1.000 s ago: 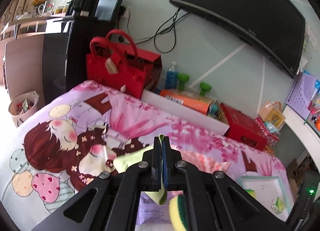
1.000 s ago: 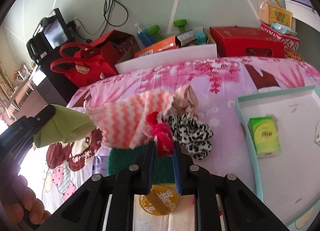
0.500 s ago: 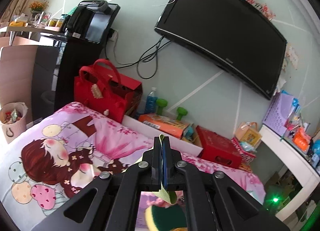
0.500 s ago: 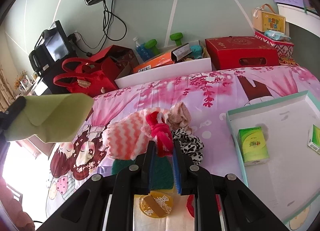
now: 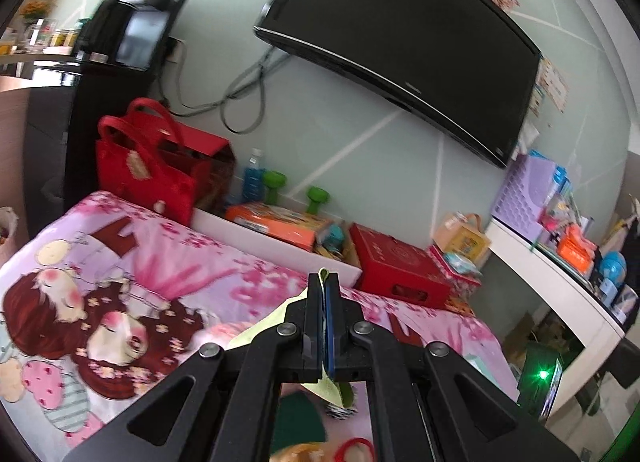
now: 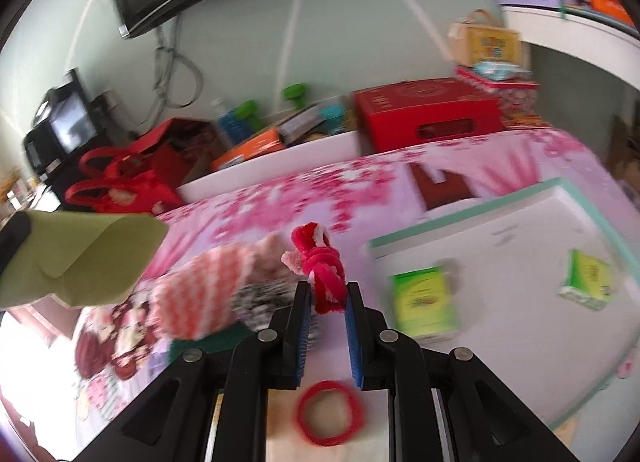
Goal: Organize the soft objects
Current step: 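Carry cloth and bow tie over the tray and open both grippers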
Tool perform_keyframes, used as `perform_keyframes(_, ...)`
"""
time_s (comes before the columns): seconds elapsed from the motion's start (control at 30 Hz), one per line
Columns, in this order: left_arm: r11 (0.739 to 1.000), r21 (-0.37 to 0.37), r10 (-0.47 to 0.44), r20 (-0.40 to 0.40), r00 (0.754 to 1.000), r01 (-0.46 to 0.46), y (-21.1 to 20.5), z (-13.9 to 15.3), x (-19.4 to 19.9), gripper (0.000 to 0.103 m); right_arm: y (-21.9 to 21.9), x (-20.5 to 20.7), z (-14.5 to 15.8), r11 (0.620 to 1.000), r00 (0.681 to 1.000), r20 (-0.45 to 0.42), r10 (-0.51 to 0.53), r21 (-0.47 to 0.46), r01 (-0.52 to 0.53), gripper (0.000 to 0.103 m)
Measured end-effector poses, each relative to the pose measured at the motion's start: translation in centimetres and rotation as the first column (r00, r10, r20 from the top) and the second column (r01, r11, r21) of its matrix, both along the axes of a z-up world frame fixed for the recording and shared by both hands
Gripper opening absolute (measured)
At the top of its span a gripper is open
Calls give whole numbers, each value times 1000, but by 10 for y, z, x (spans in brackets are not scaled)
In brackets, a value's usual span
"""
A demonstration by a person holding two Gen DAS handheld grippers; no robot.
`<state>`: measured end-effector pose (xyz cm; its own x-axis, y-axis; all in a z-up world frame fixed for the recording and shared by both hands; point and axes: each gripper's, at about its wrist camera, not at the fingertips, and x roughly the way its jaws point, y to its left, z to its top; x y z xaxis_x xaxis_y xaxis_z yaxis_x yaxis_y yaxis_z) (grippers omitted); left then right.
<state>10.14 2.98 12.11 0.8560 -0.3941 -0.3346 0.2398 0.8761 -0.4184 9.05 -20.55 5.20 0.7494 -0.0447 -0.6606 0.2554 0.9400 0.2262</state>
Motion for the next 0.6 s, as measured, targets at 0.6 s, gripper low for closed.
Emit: perform_keyframes(0.6,941,45,-331,-104,938,337,-151,-15,20,1,-138,-47,-12,886,880,-105,-463,-90,455,18)
